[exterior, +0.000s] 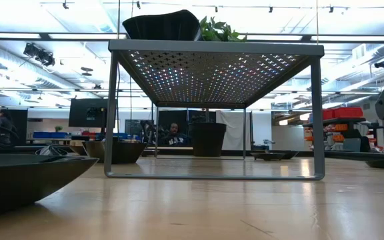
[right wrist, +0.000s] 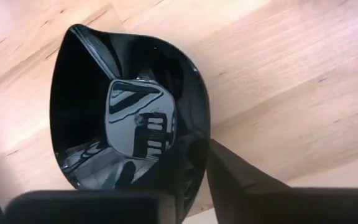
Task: Pick & Place Mini shaped plates
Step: Put the black bowl on the shelf
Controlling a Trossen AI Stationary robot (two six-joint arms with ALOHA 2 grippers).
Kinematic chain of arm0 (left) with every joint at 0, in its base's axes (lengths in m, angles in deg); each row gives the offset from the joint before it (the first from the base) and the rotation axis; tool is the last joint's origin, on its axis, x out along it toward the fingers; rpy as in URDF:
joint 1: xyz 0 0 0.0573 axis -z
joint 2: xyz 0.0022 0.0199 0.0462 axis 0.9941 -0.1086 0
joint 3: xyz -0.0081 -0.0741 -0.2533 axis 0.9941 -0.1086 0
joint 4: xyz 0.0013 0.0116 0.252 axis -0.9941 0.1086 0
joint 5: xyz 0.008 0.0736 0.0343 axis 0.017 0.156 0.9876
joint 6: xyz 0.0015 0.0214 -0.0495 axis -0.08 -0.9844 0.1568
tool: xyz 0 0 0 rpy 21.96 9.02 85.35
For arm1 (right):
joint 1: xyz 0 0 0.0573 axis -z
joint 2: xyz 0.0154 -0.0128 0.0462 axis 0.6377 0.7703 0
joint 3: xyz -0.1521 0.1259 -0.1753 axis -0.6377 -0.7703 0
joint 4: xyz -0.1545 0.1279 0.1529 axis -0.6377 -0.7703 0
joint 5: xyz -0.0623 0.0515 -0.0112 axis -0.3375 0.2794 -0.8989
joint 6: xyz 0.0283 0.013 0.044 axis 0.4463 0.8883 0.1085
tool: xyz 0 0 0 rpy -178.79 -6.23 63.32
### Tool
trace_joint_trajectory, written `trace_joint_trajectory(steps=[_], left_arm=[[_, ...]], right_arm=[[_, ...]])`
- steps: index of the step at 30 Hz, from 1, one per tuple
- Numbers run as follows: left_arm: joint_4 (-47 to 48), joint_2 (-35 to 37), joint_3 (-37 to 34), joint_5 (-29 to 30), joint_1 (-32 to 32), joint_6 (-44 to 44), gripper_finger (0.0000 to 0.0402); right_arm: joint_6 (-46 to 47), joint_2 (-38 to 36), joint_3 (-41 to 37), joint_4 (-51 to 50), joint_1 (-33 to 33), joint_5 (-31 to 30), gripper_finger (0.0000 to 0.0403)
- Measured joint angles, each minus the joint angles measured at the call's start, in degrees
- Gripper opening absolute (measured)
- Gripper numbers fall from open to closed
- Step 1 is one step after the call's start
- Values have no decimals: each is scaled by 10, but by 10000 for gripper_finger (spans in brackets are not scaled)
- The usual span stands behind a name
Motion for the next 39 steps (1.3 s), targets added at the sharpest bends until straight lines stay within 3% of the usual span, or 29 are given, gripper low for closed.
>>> trace_joint_trajectory(steps=[10,25,39], left_arm=[[0,0,0,0,0,0,23],[0,0,0,0,0,0,23],[0,0,0,0,0,0,23]], right_arm=[[0,0,0,1,0,2,23],[0,-2,0,1,1,0,21],[-1,-24,0,1,2,-40,21]])
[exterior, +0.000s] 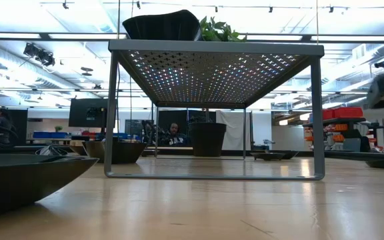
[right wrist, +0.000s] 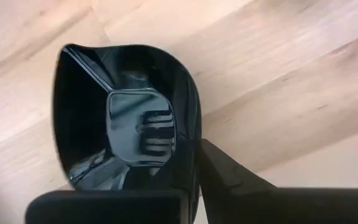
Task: Pick & Place Mini shaped plates
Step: Put the black bowl on the shelf
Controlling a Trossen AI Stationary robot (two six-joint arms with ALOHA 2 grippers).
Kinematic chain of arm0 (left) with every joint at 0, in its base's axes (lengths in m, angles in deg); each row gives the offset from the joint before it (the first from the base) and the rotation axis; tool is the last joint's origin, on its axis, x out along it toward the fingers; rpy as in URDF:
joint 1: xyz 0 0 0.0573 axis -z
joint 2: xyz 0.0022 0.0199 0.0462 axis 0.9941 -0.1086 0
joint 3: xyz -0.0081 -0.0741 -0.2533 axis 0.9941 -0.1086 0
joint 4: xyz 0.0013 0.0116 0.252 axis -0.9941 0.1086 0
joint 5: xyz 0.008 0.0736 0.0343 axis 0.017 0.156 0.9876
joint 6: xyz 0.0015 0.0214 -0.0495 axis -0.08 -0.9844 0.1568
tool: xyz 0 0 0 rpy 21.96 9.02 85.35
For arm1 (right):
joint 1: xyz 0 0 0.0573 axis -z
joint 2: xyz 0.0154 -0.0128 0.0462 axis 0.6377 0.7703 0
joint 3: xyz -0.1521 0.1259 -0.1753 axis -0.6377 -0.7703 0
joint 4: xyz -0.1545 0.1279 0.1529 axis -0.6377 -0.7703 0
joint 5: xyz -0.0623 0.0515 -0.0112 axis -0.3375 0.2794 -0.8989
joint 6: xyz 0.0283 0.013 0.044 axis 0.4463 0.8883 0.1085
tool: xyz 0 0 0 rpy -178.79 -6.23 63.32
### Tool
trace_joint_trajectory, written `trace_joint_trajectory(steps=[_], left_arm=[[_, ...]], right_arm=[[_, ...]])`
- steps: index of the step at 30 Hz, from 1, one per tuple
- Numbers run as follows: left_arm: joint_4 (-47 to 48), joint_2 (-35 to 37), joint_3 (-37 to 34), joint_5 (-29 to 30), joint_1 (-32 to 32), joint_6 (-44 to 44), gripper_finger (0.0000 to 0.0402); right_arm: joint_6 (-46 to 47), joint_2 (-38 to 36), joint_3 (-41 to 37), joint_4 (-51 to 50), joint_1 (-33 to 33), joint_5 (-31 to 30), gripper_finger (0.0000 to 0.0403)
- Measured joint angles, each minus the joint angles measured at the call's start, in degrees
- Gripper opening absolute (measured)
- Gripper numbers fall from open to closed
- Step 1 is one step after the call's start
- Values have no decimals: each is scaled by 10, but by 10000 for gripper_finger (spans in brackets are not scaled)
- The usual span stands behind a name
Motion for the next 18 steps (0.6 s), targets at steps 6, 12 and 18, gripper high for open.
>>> trace_joint_trajectory(steps=[6,12,18], left_arm=[[0,0,0,0,0,0,23],[0,0,0,0,0,0,23],[0,0,0,0,0,0,23]], right_arm=[[0,-39,0,-1,3,-5,21],[0,-63,0,0,12,-4,10],[0,-66,0,-1,19,-3,7]])
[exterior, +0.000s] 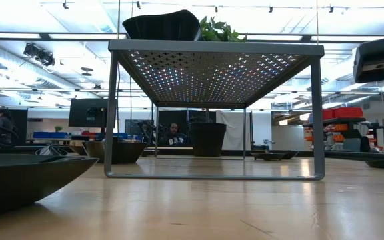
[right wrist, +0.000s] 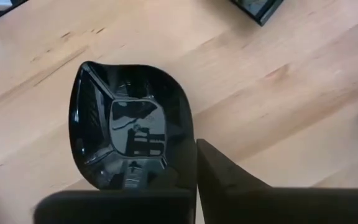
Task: Pick & Place Mini shaped plates
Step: Put the black bowl on the shelf
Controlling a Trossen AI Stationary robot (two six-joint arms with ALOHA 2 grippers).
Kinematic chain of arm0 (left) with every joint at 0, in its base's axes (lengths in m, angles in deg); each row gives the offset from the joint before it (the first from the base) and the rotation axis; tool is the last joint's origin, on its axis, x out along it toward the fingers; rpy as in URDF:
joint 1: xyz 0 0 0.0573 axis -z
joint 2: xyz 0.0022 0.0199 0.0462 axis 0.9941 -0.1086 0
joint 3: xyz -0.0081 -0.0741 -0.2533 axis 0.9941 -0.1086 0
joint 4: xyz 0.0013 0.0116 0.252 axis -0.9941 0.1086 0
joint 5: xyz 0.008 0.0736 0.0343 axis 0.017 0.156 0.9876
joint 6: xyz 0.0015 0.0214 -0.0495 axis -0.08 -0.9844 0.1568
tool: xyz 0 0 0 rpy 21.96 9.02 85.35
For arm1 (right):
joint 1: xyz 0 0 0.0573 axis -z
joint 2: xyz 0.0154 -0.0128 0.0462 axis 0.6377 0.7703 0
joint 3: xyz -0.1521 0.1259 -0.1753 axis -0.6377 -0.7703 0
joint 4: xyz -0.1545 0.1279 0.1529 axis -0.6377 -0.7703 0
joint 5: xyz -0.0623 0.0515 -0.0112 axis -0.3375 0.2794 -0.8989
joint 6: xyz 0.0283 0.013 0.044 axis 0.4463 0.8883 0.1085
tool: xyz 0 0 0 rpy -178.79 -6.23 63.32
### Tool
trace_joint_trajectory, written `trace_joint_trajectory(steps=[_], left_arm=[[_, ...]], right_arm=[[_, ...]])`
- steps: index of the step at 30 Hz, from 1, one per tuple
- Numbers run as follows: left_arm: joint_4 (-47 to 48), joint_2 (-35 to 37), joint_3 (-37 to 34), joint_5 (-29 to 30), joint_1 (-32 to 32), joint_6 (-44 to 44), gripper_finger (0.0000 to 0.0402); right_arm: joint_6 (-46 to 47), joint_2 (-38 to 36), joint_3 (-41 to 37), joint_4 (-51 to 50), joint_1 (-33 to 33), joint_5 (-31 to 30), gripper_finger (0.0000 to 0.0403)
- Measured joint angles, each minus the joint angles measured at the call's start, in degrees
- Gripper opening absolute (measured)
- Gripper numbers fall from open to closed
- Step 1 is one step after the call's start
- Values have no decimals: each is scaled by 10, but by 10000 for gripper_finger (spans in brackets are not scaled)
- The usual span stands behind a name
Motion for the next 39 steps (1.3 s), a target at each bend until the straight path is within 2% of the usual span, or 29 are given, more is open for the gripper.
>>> trace_joint_trajectory(steps=[7,16,20,27,39], left_arm=[[0,0,0,0,0,0,23],[0,0,0,0,0,0,23],[0,0,0,0,0,0,23],[0,0,0,0,0,0,23],[0,0,0,0,0,0,23]], right_arm=[[-3,2,0,22,0,3,34],[-37,16,0,50,0,3,114],[-70,23,0,51,0,3,137],[-136,46,0,60,0,3,138],[-122,61,0,62,0,19,111]])
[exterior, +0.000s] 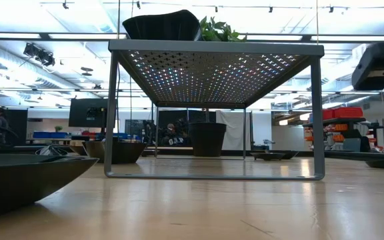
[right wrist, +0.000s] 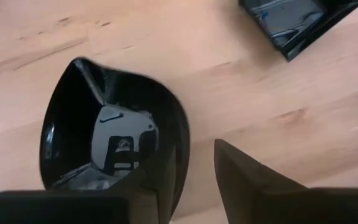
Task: Pick & Place Mini shaped plates
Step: Put the black bowl on the shelf
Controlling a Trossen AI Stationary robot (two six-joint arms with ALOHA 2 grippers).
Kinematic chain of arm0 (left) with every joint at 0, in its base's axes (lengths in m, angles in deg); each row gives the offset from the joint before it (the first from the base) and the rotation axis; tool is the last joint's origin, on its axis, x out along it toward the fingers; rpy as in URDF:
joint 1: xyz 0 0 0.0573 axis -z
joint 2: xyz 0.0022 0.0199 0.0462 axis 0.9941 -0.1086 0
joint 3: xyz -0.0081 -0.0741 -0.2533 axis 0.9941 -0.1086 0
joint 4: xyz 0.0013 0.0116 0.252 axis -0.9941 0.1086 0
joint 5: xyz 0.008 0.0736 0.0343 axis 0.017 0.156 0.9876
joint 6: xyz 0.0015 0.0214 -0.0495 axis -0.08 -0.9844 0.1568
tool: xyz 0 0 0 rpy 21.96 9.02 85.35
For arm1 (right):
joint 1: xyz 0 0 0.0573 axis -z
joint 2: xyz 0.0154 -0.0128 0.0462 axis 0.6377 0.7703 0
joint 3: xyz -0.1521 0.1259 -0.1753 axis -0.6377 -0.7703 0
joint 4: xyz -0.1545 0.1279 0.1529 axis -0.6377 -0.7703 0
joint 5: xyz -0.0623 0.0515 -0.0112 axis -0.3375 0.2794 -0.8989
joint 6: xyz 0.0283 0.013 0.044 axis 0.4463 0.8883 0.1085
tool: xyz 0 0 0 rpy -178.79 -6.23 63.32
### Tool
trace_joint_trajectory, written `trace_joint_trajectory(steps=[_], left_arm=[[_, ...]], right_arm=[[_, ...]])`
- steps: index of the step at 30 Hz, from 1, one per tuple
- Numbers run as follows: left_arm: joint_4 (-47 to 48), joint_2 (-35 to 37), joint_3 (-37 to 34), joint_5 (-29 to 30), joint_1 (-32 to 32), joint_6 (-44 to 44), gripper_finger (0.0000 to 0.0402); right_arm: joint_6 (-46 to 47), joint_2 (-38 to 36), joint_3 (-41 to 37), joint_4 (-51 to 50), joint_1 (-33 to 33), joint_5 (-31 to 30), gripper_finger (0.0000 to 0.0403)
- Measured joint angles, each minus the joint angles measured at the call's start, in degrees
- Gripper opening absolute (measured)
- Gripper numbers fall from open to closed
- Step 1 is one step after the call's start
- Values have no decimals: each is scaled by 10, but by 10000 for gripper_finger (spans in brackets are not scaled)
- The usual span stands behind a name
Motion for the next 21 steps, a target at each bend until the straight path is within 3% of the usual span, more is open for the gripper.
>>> trace_joint_trajectory(steps=[21], left_arm=[[0,0,0,0,0,0,23]], right_arm=[[-13,22,-7,-3,0,-1,109]])
